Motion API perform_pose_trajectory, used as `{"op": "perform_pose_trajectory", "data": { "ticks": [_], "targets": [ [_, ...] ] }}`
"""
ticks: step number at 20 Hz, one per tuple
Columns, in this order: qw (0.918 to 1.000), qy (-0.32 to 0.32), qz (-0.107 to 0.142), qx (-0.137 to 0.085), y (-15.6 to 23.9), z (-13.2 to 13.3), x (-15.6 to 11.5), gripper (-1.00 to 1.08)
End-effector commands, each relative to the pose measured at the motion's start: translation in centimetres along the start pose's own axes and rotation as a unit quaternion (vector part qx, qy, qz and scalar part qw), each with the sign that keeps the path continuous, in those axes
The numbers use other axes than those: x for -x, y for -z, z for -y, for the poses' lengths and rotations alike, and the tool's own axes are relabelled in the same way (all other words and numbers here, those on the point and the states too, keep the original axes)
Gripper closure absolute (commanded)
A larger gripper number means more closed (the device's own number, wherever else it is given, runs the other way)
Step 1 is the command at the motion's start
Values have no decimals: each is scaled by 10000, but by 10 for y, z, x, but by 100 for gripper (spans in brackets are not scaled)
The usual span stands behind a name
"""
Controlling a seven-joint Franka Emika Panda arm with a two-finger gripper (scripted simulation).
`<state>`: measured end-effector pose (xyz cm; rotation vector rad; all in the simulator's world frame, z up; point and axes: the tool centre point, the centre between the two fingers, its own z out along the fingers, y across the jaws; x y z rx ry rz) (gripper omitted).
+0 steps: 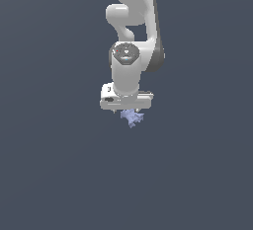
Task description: Pick up the object and move it to a goal position.
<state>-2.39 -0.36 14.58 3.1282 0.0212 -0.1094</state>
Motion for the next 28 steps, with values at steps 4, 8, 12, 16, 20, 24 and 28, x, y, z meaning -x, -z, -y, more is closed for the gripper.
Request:
{"op": "perform_pose_trajectory", "data": {
  "ticks": [4,8,12,16,20,24,28],
  "targets": [
    [10000,19,-12,8,1,-1,-1,-60],
    [10000,54,-35,23,3,-3,-3,-60],
    [10000,36,-25,25,3,-3,-3,-60],
    [10000,-53,28,42,1,-2,-4,-60],
    [9996,-220,126,78,-3,1,-6,-60],
    [9984,-468,267,144,-9,4,-8,-60],
    [9955,-801,448,253,-16,8,-10,-60]
  ]
}}
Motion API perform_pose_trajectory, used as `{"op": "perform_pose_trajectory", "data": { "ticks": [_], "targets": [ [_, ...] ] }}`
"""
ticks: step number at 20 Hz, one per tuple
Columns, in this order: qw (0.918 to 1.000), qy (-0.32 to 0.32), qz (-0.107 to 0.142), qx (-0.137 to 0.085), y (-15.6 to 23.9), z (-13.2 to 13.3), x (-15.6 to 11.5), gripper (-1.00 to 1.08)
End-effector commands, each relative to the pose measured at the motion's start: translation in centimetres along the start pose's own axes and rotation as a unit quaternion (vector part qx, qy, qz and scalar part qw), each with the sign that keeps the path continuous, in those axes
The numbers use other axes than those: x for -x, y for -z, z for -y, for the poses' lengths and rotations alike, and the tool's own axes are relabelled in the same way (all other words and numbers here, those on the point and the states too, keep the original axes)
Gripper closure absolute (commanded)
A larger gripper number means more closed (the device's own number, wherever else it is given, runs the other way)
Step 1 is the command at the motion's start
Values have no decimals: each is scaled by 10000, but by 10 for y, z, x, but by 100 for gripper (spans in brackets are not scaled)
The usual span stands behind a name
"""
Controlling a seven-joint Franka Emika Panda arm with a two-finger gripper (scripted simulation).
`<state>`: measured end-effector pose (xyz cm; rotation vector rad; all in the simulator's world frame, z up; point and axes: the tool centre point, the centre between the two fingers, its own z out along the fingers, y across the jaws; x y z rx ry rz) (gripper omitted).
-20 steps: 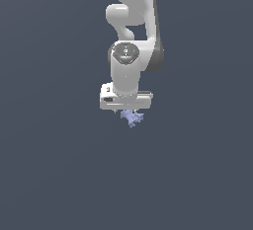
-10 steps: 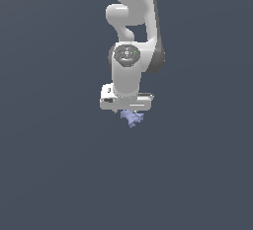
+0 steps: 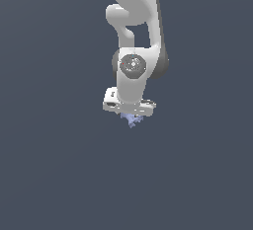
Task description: Pick up the object and move it to a goal position.
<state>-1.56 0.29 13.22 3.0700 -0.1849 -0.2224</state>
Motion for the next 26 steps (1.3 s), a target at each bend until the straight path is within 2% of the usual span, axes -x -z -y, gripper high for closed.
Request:
{"op": "perform_pose_trajectory", "data": {
  "ticks": [1,6,11,18,26],
  "targets": [
    [9996,-226,120,81,-5,3,-1,-60],
    [9961,-747,370,305,-15,11,-4,-60],
    [9885,-1270,579,579,-26,18,-6,-60],
    [9714,-1989,790,1029,-39,28,-7,-60],
    [9514,-2569,883,1449,-48,36,-7,-60]
  ]
}}
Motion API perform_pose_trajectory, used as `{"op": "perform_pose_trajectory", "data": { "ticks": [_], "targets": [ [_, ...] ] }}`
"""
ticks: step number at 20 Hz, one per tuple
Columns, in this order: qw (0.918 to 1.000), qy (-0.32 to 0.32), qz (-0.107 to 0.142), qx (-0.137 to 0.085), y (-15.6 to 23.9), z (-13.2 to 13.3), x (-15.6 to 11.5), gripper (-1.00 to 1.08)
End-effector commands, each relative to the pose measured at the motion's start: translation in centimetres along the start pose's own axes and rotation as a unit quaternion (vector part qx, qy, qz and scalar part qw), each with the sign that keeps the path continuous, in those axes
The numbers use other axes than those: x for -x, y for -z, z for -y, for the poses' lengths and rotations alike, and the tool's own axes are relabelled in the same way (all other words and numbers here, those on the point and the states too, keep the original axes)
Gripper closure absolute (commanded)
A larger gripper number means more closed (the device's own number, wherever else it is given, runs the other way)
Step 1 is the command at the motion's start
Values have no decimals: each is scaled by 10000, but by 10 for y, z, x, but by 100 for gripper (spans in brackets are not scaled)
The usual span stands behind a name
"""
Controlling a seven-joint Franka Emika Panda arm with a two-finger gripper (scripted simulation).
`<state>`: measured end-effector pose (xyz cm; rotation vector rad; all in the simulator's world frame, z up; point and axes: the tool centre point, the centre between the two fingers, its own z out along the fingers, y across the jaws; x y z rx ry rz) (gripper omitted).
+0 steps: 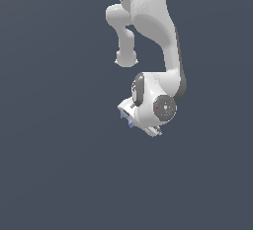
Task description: Pick up the object and move it to a goal position.
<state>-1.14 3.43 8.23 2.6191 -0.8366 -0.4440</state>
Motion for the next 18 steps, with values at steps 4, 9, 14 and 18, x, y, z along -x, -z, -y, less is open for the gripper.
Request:
{"op": "perform_pose_trajectory", "data": {
  "ticks": [4,9,14,18],
  "targets": [
    [9994,-291,16,186,-3,4,1,-60],
    [9989,-391,18,251,-4,5,2,-60],
    [9990,-373,18,242,-7,5,2,-60],
    [9990,-384,19,247,-19,5,2,-60]
  ]
}}
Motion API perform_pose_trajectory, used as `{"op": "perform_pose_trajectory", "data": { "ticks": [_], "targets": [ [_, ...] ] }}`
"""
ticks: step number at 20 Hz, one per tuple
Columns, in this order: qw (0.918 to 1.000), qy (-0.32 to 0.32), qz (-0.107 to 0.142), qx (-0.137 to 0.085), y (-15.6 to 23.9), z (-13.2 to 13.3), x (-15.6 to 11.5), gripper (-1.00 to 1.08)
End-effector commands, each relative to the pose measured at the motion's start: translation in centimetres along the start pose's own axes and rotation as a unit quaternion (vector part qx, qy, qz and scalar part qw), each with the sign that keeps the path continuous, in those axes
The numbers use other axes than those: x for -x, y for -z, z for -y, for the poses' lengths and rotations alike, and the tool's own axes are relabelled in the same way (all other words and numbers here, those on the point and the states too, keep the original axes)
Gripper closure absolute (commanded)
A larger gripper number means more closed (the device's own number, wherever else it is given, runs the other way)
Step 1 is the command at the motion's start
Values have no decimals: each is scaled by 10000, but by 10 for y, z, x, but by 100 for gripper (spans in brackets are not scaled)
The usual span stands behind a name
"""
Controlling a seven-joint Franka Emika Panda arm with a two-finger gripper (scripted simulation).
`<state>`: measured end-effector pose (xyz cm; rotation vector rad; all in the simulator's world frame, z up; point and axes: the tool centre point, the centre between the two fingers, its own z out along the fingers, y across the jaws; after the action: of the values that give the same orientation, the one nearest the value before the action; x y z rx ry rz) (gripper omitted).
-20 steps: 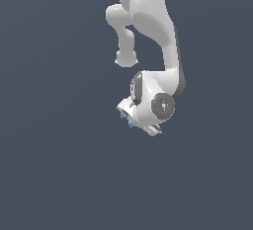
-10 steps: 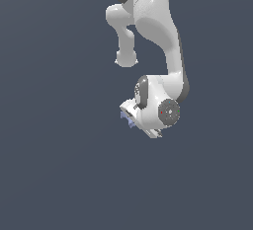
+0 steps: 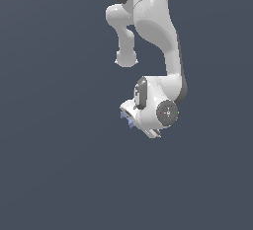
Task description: Pick up the object and move it to a goal position.
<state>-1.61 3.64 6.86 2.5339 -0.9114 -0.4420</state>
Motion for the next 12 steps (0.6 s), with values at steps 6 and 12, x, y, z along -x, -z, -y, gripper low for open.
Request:
{"op": "perform_pose_trajectory", "data": {
  "ticks": [6,12],
  "targets": [
    [10000,-13,4,10,-20,-1,1,-60],
    [10000,-13,4,10,-20,-1,1,108]
  ]
}}
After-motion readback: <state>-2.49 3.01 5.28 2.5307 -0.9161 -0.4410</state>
